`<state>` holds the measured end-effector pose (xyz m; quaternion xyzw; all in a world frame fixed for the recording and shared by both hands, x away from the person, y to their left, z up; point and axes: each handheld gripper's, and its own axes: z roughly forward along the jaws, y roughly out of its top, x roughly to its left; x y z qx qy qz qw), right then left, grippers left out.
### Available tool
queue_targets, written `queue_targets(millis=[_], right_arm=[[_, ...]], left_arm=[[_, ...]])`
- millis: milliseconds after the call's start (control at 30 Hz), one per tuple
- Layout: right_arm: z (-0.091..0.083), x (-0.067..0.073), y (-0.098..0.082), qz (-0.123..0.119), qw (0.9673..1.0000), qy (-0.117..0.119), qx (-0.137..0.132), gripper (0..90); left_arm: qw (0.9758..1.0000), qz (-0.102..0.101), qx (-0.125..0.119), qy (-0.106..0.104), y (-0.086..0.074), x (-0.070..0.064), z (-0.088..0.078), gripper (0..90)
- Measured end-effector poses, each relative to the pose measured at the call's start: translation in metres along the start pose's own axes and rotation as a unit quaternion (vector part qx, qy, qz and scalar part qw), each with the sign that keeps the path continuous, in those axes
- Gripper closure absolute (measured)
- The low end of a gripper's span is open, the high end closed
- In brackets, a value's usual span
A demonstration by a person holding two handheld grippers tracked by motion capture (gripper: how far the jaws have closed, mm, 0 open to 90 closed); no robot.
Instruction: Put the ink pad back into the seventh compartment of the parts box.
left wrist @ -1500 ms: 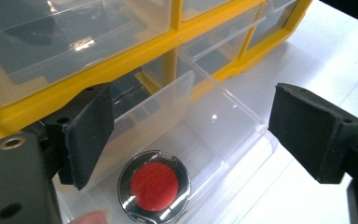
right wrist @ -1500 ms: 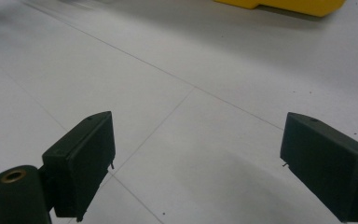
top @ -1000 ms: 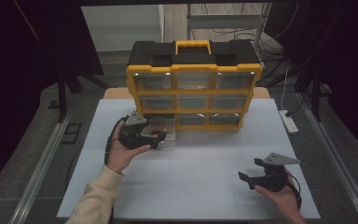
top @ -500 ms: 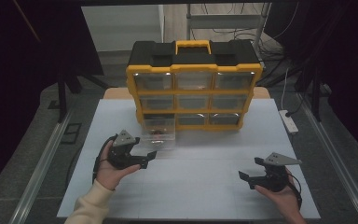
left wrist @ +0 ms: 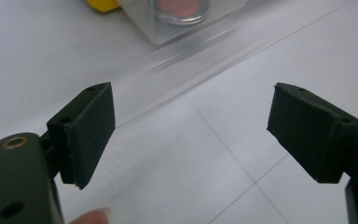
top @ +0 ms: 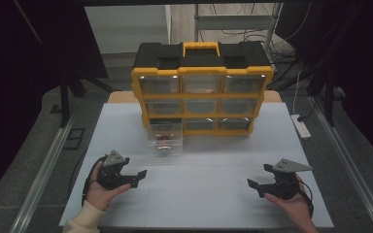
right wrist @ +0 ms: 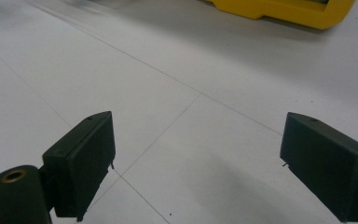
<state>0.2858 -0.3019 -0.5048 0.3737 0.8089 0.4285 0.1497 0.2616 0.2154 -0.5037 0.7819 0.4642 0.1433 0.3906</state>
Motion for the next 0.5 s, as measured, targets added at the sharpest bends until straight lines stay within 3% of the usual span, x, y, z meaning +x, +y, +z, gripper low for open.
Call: queue_targets(millis=[500], right_arm=[[-0.0020, -0.0026, -0.0025, 0.005, 1.0000, -0.003, 0.001, 10.3]], left_arm=[[1.0000, 0.008, -0.005, -0.001, 0.0022, -0.0028, 0.0026, 15.8]])
